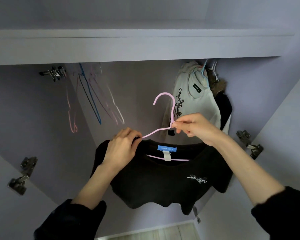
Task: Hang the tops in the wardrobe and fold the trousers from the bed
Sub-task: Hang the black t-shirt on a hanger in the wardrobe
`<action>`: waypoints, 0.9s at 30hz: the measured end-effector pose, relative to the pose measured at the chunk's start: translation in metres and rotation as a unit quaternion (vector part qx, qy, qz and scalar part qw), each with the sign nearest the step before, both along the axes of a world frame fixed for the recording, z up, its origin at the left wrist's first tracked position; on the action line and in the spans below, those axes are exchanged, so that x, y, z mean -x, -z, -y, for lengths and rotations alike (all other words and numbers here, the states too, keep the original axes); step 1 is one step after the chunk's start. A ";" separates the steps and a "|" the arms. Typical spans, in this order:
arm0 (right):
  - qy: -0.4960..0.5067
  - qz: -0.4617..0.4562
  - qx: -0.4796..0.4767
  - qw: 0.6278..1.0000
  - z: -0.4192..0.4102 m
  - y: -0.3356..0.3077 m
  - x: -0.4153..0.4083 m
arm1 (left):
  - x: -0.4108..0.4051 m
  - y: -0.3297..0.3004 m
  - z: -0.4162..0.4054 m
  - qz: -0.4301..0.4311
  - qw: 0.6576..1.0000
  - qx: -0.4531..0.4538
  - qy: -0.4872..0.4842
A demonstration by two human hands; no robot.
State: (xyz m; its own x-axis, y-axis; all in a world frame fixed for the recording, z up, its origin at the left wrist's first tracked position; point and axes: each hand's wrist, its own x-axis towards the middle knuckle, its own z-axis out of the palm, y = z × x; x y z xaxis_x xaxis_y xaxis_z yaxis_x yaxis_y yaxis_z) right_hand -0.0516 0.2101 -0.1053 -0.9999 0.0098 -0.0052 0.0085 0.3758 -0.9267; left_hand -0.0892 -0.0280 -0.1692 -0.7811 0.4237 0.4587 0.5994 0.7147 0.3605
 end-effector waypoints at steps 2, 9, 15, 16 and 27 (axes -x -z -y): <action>-0.014 0.026 0.086 0.996 -0.008 0.003 -0.006 | 0.001 -0.001 -0.005 -0.018 1.000 0.022 0.010; -0.092 0.124 0.215 0.964 -0.031 0.011 -0.023 | -0.001 0.001 -0.029 0.007 0.999 -0.039 -0.029; -0.117 0.205 0.313 0.920 -0.053 0.033 -0.041 | -0.001 0.011 -0.046 0.054 0.997 -0.042 -0.043; -0.126 0.214 0.316 0.916 -0.057 0.036 -0.045 | -0.002 0.013 -0.051 0.059 0.996 -0.046 -0.039; -0.052 0.178 0.414 0.891 -0.078 0.046 -0.045 | -0.003 -0.011 -0.087 -0.001 1.000 0.002 0.027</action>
State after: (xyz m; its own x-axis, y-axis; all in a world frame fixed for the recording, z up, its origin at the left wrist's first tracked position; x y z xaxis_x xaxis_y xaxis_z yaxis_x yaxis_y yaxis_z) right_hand -0.0069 0.2883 -0.1513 -0.9285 -0.2375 -0.2856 0.3631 -0.4186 -0.8324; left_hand -0.0864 0.0587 -0.1579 -0.7563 0.4675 0.4576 0.6378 0.6827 0.3565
